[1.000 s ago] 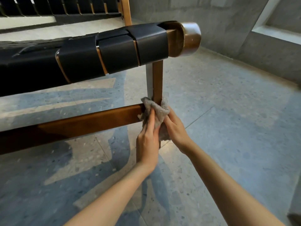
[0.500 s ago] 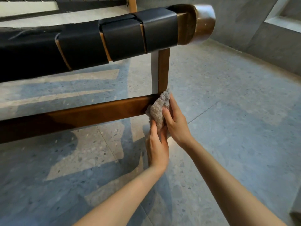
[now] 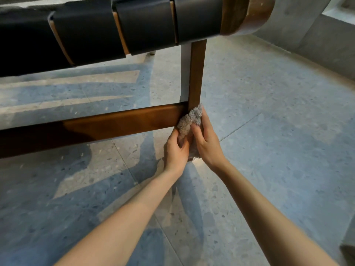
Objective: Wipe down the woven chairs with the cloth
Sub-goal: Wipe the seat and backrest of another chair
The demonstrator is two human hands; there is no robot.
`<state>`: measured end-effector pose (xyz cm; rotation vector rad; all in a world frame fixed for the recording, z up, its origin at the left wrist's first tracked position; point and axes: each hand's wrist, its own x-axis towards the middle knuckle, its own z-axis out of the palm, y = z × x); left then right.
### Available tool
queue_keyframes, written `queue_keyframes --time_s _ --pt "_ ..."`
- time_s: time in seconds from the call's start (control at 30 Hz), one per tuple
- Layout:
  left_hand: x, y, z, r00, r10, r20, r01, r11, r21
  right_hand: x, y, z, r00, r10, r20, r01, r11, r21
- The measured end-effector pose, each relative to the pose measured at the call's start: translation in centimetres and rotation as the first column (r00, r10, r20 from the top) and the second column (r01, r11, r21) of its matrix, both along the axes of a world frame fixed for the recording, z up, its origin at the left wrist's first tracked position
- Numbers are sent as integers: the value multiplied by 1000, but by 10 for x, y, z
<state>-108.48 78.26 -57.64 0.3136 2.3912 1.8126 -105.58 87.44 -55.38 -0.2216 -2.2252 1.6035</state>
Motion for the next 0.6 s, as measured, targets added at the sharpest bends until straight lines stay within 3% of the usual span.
queue_keyframes --time_s 0.23,0.37,0.47,0.6 --pt "1 5 -13 1000 -9 18 10 999 -53 6 -4 -12 984 -22 178 27 999 -22" --pt "4 -2 -30 984 -104 142 123 984 -131 17 -7 -26 953 14 303 25 992 -123" --pt "6 -6 -34 962 -138 234 184 965 -186 25 -14 -32 940 75 334 0 976 -218" --pt "5 -9 -28 969 -101 223 146 970 -194 28 -14 -30 939 31 341 41 978 -203"
